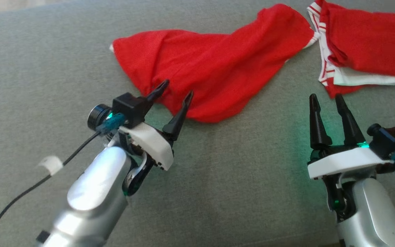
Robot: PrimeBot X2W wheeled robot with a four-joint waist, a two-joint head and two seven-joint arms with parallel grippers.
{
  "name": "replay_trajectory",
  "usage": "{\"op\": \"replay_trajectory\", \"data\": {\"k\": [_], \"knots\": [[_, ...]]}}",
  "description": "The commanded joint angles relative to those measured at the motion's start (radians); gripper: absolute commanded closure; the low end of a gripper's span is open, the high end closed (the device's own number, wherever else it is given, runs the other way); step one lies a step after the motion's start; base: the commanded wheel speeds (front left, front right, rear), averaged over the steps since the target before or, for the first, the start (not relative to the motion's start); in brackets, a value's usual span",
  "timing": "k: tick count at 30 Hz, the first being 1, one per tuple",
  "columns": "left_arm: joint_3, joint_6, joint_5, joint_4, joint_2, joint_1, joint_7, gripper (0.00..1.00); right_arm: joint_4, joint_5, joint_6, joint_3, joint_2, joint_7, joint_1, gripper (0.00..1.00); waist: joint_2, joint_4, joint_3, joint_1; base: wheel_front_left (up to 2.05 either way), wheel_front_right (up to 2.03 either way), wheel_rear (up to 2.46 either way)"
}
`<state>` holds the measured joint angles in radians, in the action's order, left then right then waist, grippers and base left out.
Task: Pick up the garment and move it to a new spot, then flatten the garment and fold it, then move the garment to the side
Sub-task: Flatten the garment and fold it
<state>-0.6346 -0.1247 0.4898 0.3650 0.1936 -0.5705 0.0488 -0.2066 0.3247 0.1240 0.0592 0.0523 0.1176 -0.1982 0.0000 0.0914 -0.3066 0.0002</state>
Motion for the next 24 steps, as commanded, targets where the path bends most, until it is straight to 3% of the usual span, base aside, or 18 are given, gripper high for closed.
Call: {"op": "replay_trajectory", "data": {"k": [1, 11, 12, 13, 18, 24], "knots": [[0.013, -0.004, -0.008, -0.007, 0.026, -0.060, 0.002, 0.00, 0.025, 0.007, 0.007, 0.028, -0.002, 0.016, -0.039, 0.00, 0.0000, 0.021, -0.017, -0.0002, 0.00, 0.00, 0.00], [-0.090, 0.005, -0.112, 0.193, 0.039, -0.188, -0.019, 0.00, -0.007, 0.025, 0.007, 0.050, -0.002, 0.050, -0.064, 0.00, 0.0000, 0.068, -0.046, -0.0002, 0.00, 0.00, 0.00], [-0.104, 0.002, -0.104, 0.206, 0.038, -0.190, -0.011, 0.11, -0.010, 0.026, 0.007, 0.052, -0.002, 0.053, -0.065, 0.00, 0.0000, 0.070, -0.046, -0.0002, 0.00, 0.00, 0.00], [-0.116, -0.001, -0.096, 0.213, 0.038, -0.192, -0.008, 1.00, -0.014, 0.027, 0.007, 0.051, -0.002, 0.055, -0.066, 0.00, 0.0000, 0.071, -0.046, -0.0002, 0.00, 0.00, 0.00], [-0.167, -0.005, -0.054, 0.197, 0.057, -0.189, -0.055, 1.00, -0.031, 0.026, 0.007, 0.040, -0.002, 0.064, -0.066, 0.00, 0.0000, 0.060, -0.029, -0.0002, 0.00, 0.00, 0.00], [-0.269, -0.006, 0.022, 0.069, 0.122, -0.159, -0.109, 1.00, -0.042, 0.015, 0.007, 0.034, -0.002, 0.058, -0.060, 0.00, 0.0000, 0.017, 0.016, -0.0002, 0.00, 0.00, 0.00]]}}
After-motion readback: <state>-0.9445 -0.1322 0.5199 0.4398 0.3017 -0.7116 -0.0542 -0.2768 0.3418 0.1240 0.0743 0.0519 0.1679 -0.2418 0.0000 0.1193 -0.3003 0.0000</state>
